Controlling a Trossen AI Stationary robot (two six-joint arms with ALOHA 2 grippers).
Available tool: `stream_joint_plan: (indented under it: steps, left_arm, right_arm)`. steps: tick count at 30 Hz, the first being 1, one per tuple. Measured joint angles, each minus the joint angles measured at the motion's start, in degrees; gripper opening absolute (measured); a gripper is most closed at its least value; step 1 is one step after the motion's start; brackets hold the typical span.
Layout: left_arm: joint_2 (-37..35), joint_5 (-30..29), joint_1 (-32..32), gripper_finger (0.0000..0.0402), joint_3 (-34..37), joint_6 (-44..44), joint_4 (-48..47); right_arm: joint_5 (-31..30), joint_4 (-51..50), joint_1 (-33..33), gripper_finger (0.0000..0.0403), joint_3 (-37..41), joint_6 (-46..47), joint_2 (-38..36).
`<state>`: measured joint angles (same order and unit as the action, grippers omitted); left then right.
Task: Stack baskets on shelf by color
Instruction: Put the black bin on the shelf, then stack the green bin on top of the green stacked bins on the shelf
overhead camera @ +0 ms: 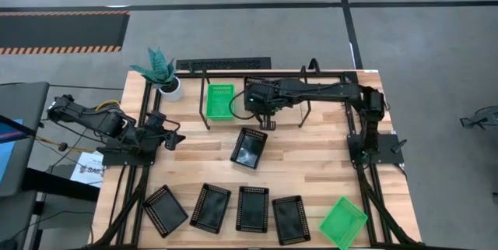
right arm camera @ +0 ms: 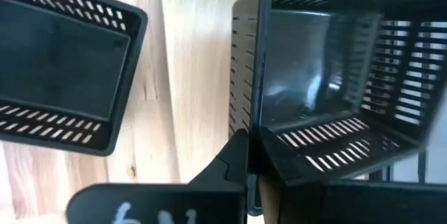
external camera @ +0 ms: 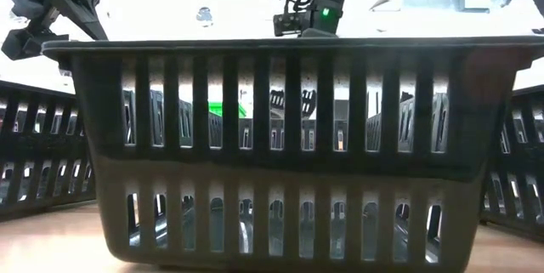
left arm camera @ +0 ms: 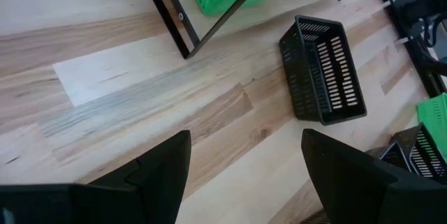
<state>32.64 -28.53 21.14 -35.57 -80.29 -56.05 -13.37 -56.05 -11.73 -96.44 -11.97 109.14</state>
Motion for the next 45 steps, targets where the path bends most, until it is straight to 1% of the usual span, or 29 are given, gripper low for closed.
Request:
stream_joint_plan:
  steps: [3, 7, 18, 21, 28, 32, 35, 38, 41, 45]
  left_arm:
    - [0.0, 0.0, 0.0, 0.0261, 0.0, 0.0, 0.1]
    - [0.0, 0.0, 0.0, 0.0261, 0.0, 0.0, 0.1]
    - [0.0, 0.8, 0.0, 0.0261, 0.0, 0.0, 0.1]
    - [0.0, 0.9, 0.0, 0.0261, 0.0, 0.0, 0.0]
    - [0.0, 0.9, 0.0, 0.0261, 0.0, 0.0, 0.0]
    - [0.0, 1.1, 0.0, 0.0261, 0.0, 0.1, 0.0]
    - [0.0, 1.6, 0.0, 0.0261, 0.0, 0.1, 0.0]
    - [0.0, 1.8, 0.0, 0.0261, 0.0, 0.3, 0.1]
    - [0.0, 1.5, 0.0, 0.0261, 0.0, 0.3, 0.2]
    - [0.0, 1.7, 0.0, 0.0261, 0.0, 0.4, 0.5]
  right_arm:
    - [0.3, -0.1, 0.1, 0.0028, 0.0, -0.1, 0.0]
    - [2.2, 0.2, 0.1, 0.0039, 0.0, 0.3, 0.0]
    - [2.8, 1.7, 0.1, 0.0067, 0.0, 1.0, 0.0]
    - [3.0, 2.8, 0.1, 0.0086, 0.0, 1.0, 0.0]
    - [3.0, 2.9, 0.3, 0.0156, 0.0, 2.9, 0.0]
    - [3.0, 0.9, 1.7, 0.0179, -3.0, 8.5, -1.3]
    - [3.0, -3.9, 3.6, 0.0183, -7.3, 16.3, -3.3]
    - [3.1, -10.6, 6.2, 0.0179, -10.9, 29.8, -4.1]
    - [4.5, -16.7, 10.4, 0.0171, -11.9, 43.2, -5.5]
    - [5.2, -23.0, 19.1, 0.0161, -11.8, 59.2, -6.2]
